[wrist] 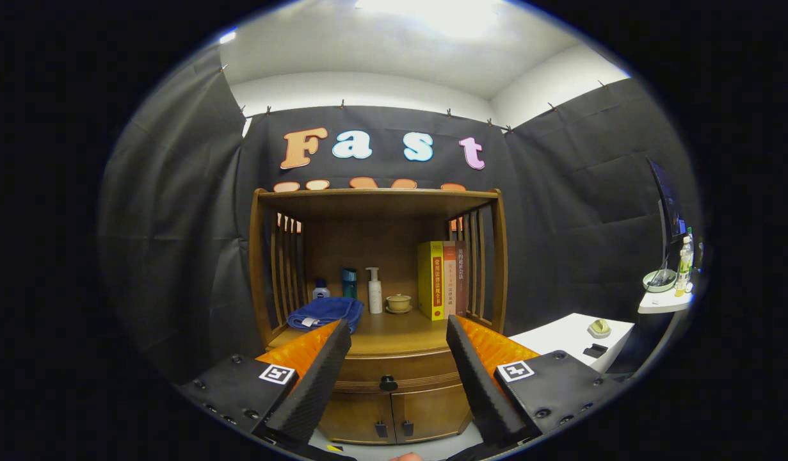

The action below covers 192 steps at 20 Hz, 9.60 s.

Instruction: Pull open the drawer, take out the items inside it, and place them on the countertop above the cabinet.

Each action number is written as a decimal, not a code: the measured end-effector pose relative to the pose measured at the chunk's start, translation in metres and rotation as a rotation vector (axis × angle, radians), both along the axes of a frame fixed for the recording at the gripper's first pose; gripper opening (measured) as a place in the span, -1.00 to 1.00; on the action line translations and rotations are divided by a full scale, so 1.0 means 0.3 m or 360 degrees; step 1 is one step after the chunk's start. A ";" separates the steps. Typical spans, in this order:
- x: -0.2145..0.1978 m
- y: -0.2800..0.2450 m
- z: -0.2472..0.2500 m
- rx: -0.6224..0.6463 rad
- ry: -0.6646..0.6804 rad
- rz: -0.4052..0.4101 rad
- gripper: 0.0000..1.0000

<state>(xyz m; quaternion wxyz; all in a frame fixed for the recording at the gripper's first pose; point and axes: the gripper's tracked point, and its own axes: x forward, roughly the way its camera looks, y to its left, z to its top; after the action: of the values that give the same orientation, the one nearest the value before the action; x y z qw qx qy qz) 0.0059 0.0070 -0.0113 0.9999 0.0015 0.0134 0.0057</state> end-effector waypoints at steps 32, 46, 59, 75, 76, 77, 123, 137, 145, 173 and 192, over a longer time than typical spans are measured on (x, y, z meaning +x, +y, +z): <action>0.212 0.109 -0.732 0.0034 0.0318 0.0110 0.98; 0.372 0.114 -1.082 -0.0082 0.0550 0.0189 0.94; 0.455 0.099 -1.132 -0.0106 0.0563 0.0191 0.60; 0.405 0.067 -1.090 -0.0008 0.0517 0.0125 -0.13; 0.394 0.062 -1.079 -0.0002 0.0501 0.0121 -0.18; 0.375 0.059 -1.069 -0.0005 0.0482 0.0119 -0.23; -0.016 0.015 -0.954 -0.0074 0.0525 0.0171 0.07; 0.018 0.028 -0.706 -0.0049 0.0262 0.0159 0.90; 0.112 -0.036 -0.353 0.0009 -0.0003 0.0101 0.90; 0.451 0.235 -0.732 -0.0147 0.1013 0.0438 0.98; 0.349 0.174 -1.320 -0.0386 0.2033 0.0453 0.95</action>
<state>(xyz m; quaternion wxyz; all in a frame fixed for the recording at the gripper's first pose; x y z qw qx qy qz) 0.1105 0.0593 -0.4072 0.7780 -0.1098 0.6038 0.1343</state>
